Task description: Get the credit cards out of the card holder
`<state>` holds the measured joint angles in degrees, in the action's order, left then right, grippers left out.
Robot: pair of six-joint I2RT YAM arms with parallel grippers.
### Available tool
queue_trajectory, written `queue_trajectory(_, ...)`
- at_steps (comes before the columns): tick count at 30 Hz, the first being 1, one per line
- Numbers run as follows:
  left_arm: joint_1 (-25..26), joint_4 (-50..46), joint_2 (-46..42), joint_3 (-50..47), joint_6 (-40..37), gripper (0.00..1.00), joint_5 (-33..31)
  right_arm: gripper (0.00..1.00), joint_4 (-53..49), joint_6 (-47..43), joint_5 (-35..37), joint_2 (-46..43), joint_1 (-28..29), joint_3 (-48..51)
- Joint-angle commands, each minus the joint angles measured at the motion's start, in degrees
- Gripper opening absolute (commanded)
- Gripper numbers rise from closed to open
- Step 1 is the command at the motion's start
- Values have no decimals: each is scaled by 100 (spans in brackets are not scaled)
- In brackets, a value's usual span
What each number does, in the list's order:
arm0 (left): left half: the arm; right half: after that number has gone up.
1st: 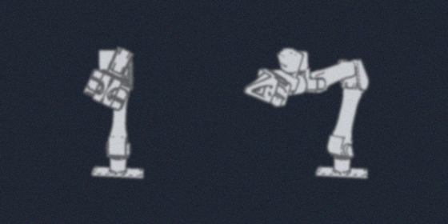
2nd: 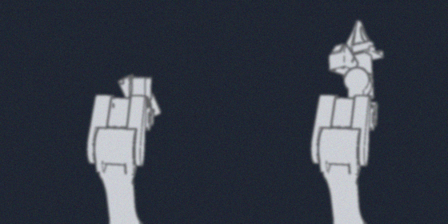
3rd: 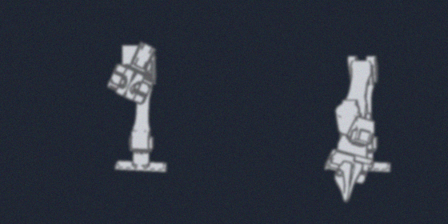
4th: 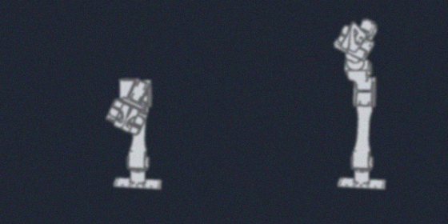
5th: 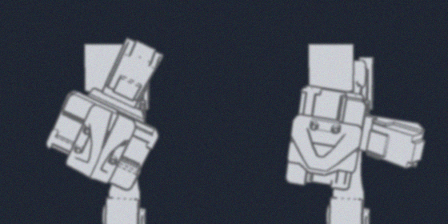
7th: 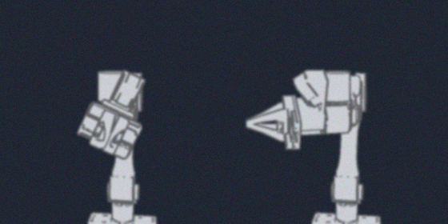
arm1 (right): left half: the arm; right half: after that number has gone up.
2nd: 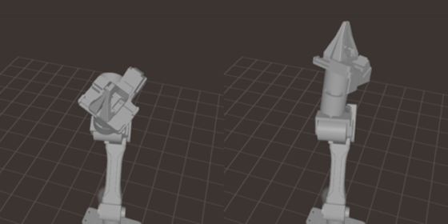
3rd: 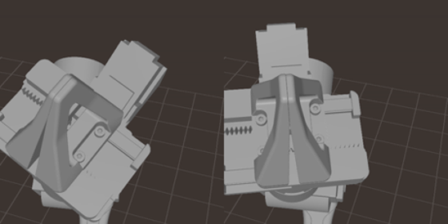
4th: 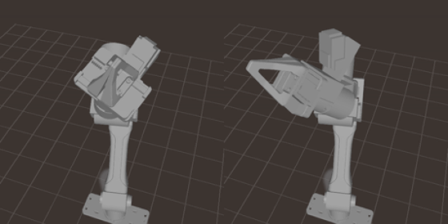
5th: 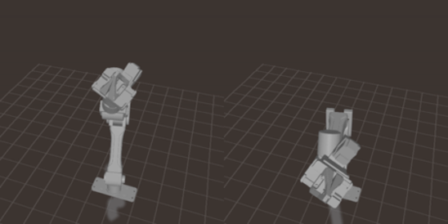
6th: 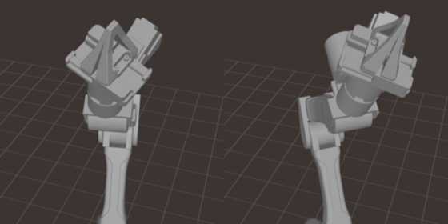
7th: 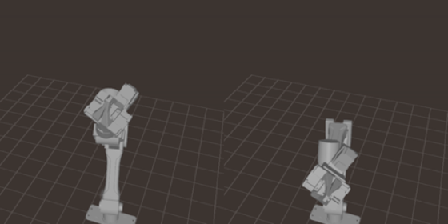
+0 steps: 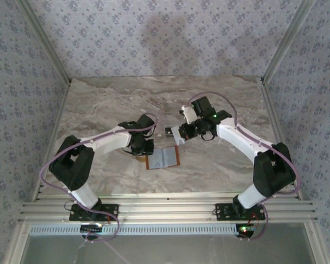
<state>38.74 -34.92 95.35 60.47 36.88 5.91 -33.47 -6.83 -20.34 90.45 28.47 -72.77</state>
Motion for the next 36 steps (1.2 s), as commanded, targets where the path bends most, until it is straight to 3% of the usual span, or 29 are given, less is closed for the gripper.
queue_trajectory(1,-7,-218,-216,-50,-13,14,-119,0,-644,-1990,312,271,-36,-500)
queue_trajectory(10,-64,-244,-411,-393,111,14,-172,0,-1390,-4870,816,1202,-28,-1801)
queue_trajectory(15,-74,-290,-496,-471,196,14,-213,0,-2030,-5766,1015,1959,-26,-2712)
queue_trajectory(24,-75,-367,-548,-520,332,14,-273,0,-2866,-6303,1032,3006,36,-3932)
queue_trajectory(36,-71,-332,-640,-596,444,14,-309,0,-3516,-6388,1199,3777,97,-4318)
